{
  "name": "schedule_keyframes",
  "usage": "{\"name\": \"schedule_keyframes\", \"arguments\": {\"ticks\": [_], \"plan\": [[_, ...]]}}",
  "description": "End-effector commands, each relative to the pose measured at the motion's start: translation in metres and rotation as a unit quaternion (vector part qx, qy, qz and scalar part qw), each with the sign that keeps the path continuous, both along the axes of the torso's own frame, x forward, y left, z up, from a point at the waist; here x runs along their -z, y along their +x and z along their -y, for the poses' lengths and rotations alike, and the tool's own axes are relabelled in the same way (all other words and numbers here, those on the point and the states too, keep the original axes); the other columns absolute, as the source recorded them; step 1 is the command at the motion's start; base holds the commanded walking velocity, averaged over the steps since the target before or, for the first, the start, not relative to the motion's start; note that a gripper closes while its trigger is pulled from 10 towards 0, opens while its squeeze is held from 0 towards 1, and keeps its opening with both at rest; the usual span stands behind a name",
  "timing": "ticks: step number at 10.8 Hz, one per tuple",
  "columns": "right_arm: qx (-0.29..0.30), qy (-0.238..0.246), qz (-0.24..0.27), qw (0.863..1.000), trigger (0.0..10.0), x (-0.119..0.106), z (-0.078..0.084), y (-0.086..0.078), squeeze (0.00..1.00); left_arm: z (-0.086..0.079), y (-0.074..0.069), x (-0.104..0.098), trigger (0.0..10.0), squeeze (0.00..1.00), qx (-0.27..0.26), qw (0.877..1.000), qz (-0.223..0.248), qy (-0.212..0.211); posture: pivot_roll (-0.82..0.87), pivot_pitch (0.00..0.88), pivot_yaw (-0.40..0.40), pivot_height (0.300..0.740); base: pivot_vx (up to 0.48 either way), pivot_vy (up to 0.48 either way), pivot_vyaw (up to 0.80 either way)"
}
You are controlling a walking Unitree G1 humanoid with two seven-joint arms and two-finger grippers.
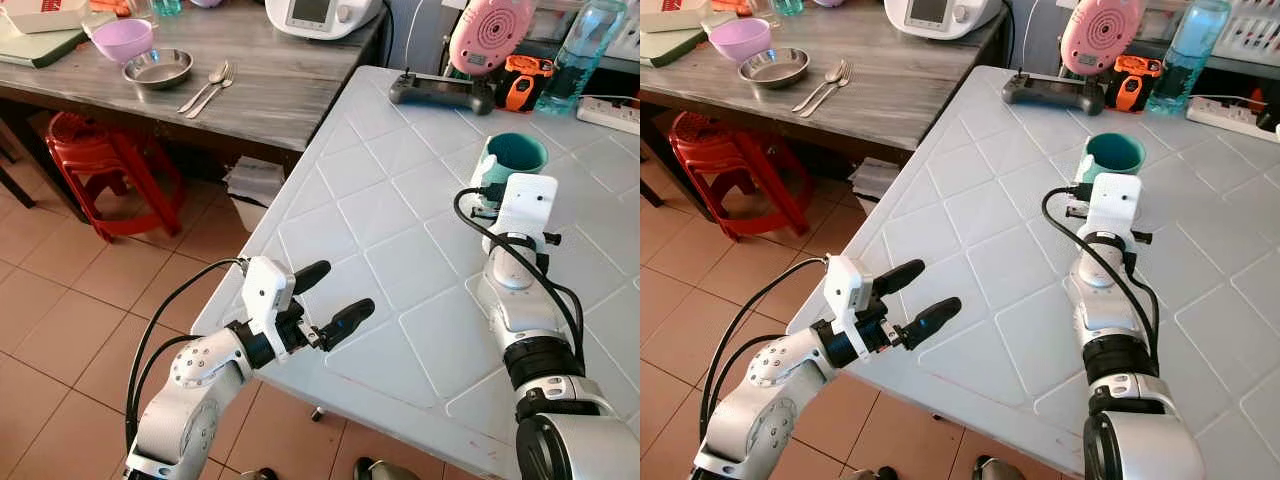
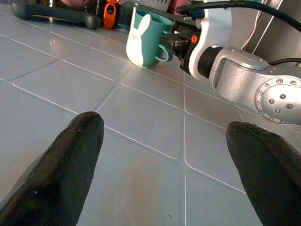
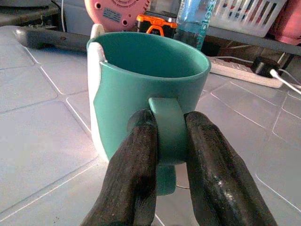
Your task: Setting the table
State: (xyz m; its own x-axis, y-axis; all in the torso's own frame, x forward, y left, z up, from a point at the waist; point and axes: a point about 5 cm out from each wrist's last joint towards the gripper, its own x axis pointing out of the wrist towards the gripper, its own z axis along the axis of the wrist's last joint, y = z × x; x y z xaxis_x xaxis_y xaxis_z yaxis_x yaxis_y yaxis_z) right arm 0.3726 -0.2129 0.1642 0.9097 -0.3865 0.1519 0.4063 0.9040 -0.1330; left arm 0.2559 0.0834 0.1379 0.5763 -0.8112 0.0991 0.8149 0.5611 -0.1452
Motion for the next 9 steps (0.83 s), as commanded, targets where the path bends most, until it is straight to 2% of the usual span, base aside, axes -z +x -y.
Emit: {"name": "schedule_keyframes", "arguments": {"ticks": [1,3,4,5,6,7,9], "plan": [[0.003,0.012,-0.010,1.000,0.0,0.006,0.002,-0.002,0.00,0.000,0.000,0.000,10.0,0.00,-0.002,1.000,0.003,0.011,-0.01,0.176,0.022,0.740,0.000,0.000,0.00],[-0.013,0.013,0.006,1.000,0.0,-0.001,-0.002,0.000,0.00,-0.001,0.002,0.000,10.0,0.00,-0.008,1.000,0.009,0.016,-0.01,0.169,0.021,0.740,0.000,0.000,0.00],[-0.031,-0.008,0.021,0.999,0.0,-0.008,-0.008,-0.002,0.00,-0.005,0.009,-0.002,10.0,0.00,-0.046,0.998,0.025,0.026,0.00,0.165,0.018,0.740,0.000,0.000,0.00],[-0.047,-0.042,0.035,0.997,3.3,-0.012,-0.009,-0.008,0.00,-0.013,0.019,-0.004,10.0,0.00,-0.100,0.994,0.036,0.032,0.00,0.162,0.012,0.740,0.000,0.000,0.00],[-0.056,-0.049,0.042,0.996,5.8,-0.013,-0.008,-0.012,0.00,-0.016,0.023,-0.003,10.0,0.00,-0.119,0.992,0.032,0.036,0.00,0.159,0.009,0.740,0.000,0.000,0.00],[-0.070,-0.064,0.053,0.994,10.0,-0.016,-0.007,-0.021,0.00,-0.019,0.028,-0.001,10.0,0.00,-0.144,0.989,0.020,0.043,-0.01,0.154,0.005,0.740,0.000,0.000,0.00],[-0.070,-0.081,0.044,0.993,10.0,-0.015,-0.002,-0.035,0.00,-0.017,0.037,0.001,10.0,0.00,-0.156,0.987,0.011,0.041,-0.03,0.142,0.004,0.740,0.000,0.000,0.00]]}}
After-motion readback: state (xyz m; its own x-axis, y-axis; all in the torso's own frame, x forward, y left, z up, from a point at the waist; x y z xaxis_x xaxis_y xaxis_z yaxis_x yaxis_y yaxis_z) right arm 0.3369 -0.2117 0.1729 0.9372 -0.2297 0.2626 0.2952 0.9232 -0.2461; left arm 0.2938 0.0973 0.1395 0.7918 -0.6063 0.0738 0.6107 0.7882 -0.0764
